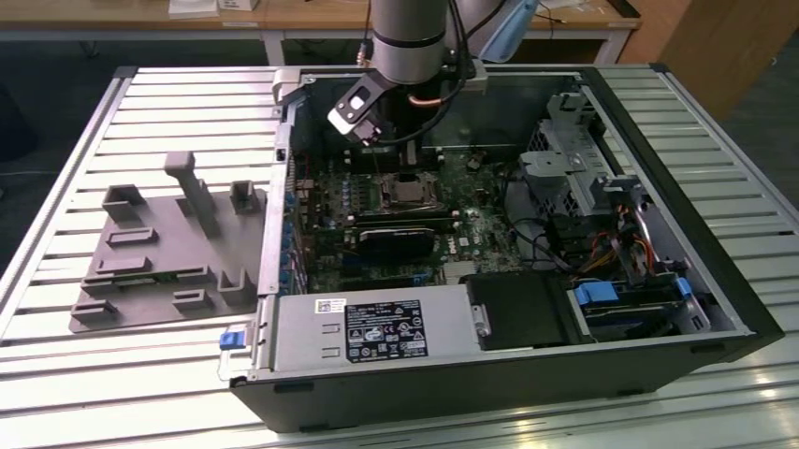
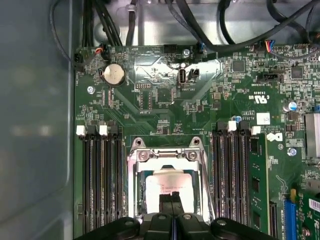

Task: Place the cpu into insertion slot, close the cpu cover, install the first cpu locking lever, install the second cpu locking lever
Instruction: 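Close the cpu cover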

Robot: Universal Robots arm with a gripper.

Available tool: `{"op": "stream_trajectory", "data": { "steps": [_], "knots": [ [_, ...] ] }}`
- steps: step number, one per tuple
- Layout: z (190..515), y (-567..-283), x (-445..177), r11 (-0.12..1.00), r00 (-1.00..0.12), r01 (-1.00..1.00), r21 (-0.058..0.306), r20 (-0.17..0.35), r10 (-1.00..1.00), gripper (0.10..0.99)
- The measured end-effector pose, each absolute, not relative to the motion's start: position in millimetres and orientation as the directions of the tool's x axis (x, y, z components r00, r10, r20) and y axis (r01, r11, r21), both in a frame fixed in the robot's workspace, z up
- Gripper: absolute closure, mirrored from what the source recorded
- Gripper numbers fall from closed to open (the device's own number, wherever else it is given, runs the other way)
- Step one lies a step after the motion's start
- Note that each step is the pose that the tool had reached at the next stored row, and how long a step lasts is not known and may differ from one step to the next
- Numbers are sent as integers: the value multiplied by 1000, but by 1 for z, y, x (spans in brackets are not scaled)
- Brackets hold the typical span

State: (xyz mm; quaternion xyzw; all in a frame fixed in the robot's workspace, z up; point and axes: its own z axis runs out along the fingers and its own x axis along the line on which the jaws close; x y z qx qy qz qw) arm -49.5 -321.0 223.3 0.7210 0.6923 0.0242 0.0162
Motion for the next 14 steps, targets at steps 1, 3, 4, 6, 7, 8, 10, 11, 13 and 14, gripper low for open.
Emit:
{"op": "stream_trajectory", "data": {
  "steps": [1,3,4,6,7,8,10,11,13,14],
  "knots": [
    [223,-321,-50,-32,32,998,57,12,999,984],
    [223,-321,-50,-1,0,998,57,9,1000,984],
    [223,-321,-50,18,-18,998,57,8,1000,984],
    [223,-321,-50,54,-54,997,57,6,999,984],
    [223,-321,-50,72,-72,996,57,6,997,984],
    [223,-321,-50,91,-92,994,57,6,996,984],
    [223,-321,-50,126,-127,990,57,6,992,984],
    [223,-321,-50,145,-145,988,57,6,989,984],
    [223,-321,-50,180,-181,982,57,6,984,984],
    [223,-321,-50,198,-198,979,57,6,980,984]
  ]
}}
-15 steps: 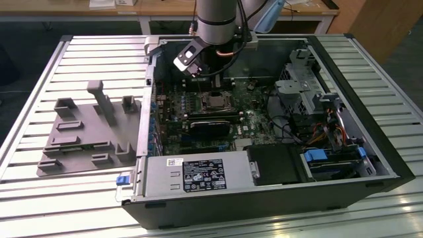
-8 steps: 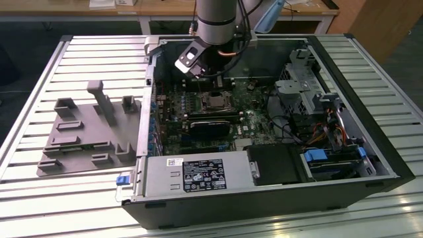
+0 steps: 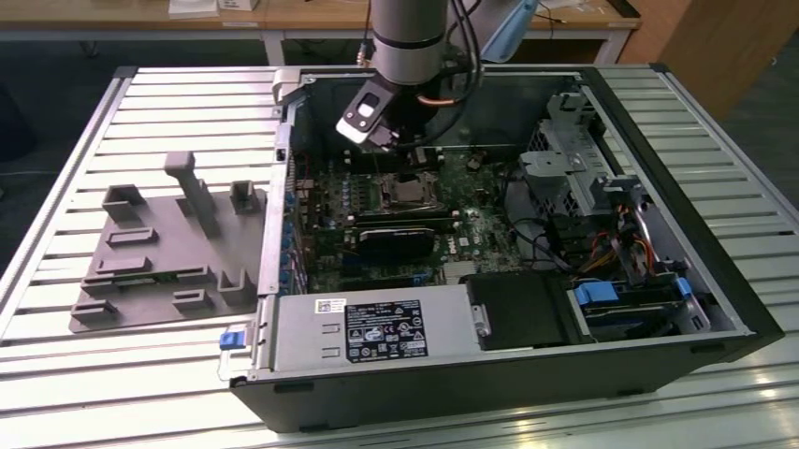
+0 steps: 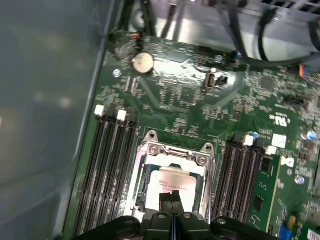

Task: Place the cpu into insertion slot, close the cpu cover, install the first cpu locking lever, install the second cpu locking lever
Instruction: 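Close the cpu cover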

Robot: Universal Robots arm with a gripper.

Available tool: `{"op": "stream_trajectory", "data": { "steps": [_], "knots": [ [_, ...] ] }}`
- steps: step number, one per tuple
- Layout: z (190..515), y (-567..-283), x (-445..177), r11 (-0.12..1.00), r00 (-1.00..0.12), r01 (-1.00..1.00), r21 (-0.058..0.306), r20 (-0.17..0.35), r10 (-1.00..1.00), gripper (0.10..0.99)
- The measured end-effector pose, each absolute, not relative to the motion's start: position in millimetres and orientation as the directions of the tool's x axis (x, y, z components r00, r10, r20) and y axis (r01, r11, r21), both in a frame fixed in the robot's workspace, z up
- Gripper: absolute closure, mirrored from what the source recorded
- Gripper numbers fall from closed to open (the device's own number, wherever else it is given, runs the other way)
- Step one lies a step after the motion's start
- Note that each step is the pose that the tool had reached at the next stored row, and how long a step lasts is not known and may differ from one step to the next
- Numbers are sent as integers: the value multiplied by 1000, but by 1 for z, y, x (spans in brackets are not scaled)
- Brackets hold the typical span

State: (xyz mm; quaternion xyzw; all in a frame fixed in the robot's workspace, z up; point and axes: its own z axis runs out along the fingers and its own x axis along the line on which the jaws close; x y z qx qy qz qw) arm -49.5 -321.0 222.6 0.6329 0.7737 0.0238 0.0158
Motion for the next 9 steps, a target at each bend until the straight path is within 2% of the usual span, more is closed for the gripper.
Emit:
{"op": "stream_trajectory", "data": {
  "steps": [9],
  "knots": [
    [222,-321,-50,354,-355,933,57,6,935,984]
  ]
}}
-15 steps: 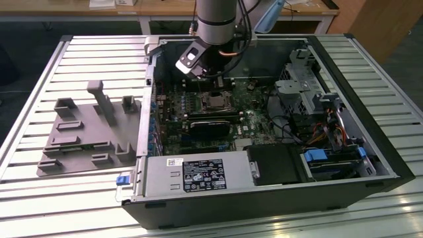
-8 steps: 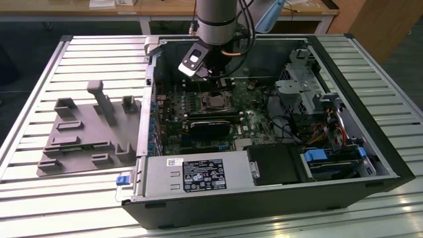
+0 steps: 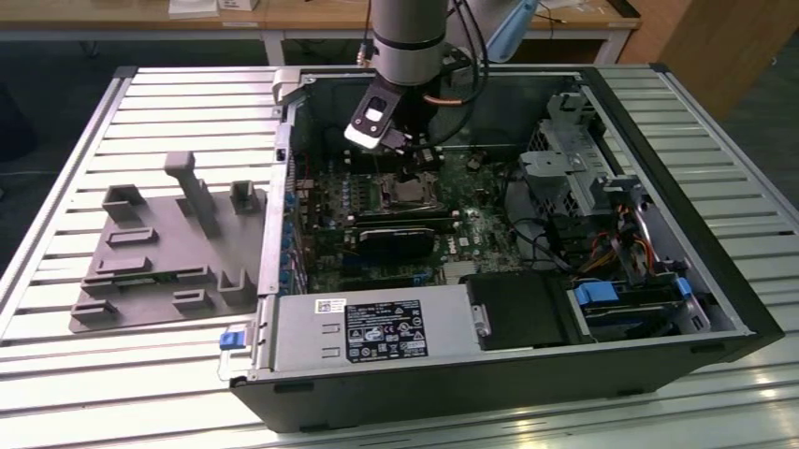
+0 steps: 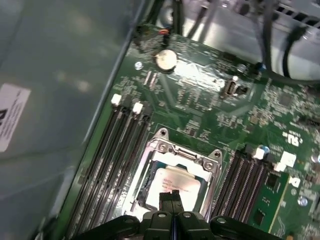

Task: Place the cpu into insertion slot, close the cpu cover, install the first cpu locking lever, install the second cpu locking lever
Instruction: 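Close the cpu cover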

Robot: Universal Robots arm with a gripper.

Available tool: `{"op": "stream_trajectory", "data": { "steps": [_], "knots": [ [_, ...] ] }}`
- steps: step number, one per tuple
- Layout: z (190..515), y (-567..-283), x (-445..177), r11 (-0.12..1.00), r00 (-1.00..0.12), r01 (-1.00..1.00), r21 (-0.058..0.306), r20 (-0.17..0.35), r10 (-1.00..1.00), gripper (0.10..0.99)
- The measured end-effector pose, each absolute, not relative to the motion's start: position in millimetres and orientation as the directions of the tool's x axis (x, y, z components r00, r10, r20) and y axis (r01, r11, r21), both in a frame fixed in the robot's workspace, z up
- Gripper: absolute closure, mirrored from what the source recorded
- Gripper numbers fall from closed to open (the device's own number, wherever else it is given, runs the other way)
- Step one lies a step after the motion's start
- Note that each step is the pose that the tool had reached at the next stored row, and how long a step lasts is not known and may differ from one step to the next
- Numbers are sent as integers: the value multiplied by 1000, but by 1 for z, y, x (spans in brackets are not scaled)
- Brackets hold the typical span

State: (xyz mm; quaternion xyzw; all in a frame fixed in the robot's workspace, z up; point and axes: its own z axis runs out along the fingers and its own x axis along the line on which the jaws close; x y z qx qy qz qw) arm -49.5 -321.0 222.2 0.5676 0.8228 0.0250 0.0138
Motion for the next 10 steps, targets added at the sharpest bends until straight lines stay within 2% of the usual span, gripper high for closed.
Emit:
{"op": "stream_trajectory", "data": {
  "steps": [10],
  "knots": [
    [222,-321,-50,518,-520,853,57,6,854,984]
  ]
}}
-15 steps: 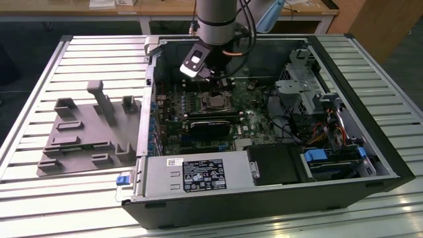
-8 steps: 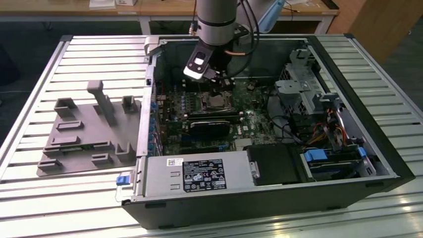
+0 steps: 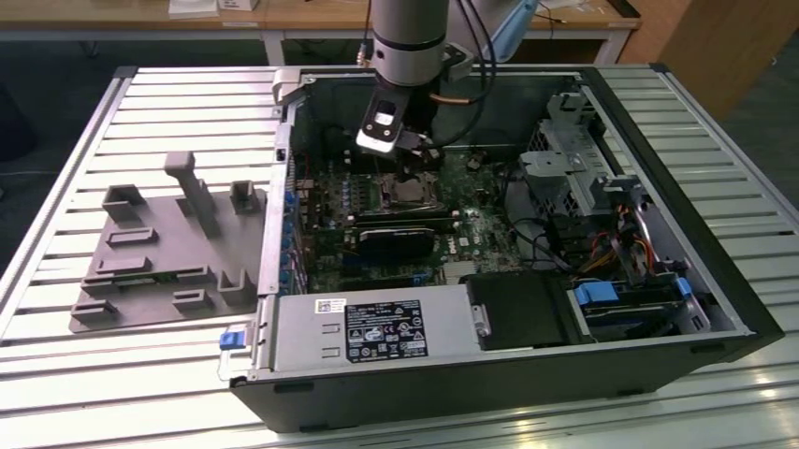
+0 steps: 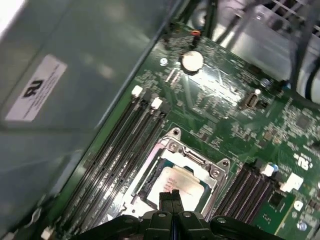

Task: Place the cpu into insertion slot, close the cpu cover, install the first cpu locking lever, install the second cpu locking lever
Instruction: 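Close the cpu cover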

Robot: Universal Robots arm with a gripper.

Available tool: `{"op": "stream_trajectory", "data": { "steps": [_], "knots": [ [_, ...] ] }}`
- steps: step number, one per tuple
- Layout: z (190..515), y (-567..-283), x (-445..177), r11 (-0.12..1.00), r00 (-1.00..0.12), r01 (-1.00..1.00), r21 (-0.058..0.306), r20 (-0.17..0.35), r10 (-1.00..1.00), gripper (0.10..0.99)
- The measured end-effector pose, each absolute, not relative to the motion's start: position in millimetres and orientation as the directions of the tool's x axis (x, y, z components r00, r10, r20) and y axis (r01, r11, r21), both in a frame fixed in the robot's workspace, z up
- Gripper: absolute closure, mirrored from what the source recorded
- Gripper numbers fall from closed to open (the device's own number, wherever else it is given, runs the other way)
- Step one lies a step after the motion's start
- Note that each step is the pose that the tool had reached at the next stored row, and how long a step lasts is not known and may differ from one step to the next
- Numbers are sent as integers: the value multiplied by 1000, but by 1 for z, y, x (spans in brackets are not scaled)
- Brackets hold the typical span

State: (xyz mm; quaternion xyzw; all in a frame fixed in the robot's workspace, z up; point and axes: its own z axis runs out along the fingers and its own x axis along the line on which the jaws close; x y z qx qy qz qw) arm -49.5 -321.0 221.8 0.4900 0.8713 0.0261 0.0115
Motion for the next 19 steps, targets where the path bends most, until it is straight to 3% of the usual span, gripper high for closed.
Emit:
{"op": "stream_trajectory", "data": {
  "steps": [19],
  "knots": [
    [221,-321,-50,776,-777,628,57,6,629,984]
  ]
}}
